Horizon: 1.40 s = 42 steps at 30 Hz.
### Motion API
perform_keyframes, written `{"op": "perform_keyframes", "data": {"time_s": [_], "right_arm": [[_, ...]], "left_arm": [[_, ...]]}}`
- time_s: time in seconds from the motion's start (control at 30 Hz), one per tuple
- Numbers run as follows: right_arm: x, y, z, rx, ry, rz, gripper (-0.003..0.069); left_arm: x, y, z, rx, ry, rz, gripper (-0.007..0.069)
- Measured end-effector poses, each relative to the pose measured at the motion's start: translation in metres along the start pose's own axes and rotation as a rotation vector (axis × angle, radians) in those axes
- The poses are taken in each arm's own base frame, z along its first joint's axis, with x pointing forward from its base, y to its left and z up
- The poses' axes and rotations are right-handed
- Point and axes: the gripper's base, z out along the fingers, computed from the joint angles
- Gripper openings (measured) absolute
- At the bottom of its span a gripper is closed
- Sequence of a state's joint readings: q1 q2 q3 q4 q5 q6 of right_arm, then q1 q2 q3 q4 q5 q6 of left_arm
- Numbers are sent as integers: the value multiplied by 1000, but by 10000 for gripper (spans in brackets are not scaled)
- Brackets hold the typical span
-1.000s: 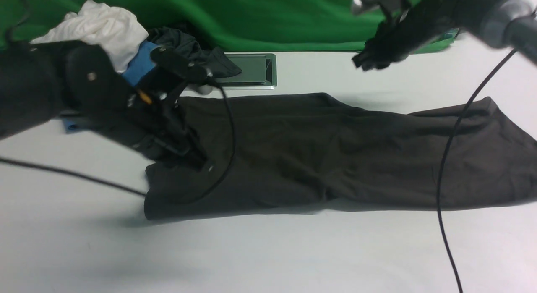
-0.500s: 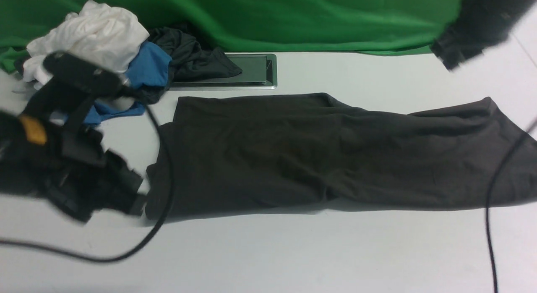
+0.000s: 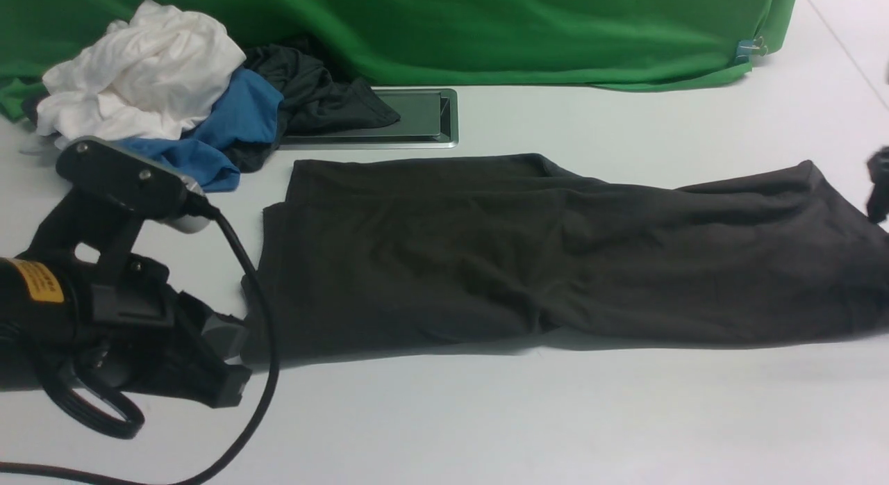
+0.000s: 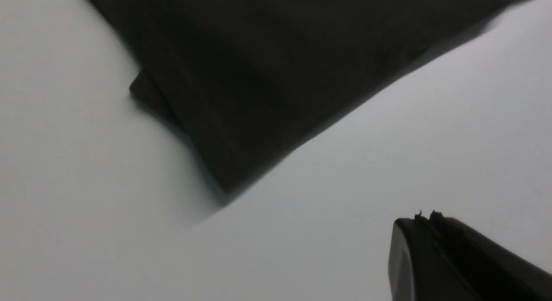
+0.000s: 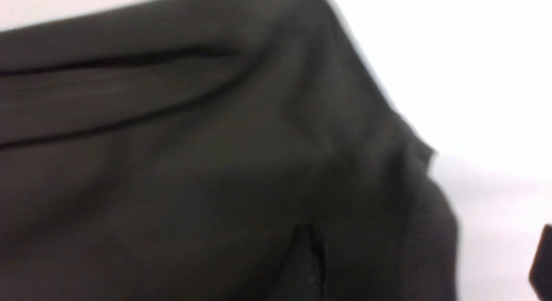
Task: Fold a long-sleeved shirt on a white desktop.
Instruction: 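Pull the folded dark garment lengthwise by its ends to straighten it flat on the table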
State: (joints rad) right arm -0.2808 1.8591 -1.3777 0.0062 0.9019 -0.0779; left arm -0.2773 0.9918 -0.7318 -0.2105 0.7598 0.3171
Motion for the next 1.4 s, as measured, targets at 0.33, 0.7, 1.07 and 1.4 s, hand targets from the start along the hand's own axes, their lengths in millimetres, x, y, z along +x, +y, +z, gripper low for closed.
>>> {"op": "perform_keyframes", "data": {"time_s": [0.33,0.7,1.07,1.4], "right_arm": [[1,-12,56,-116,65,65,692],[-5,-14,77,-108,21,27,665],[-2,20,78,-183,87,-72,210],[9,0,26,-92,120,-26,110]], "left_arm": [[-3,0,0,2,-28,22,19],[-1,0,2,3,-33,27,19],[-1,0,2,4,-33,28,19],[-1,-1,2,8,-34,24,19]]}}
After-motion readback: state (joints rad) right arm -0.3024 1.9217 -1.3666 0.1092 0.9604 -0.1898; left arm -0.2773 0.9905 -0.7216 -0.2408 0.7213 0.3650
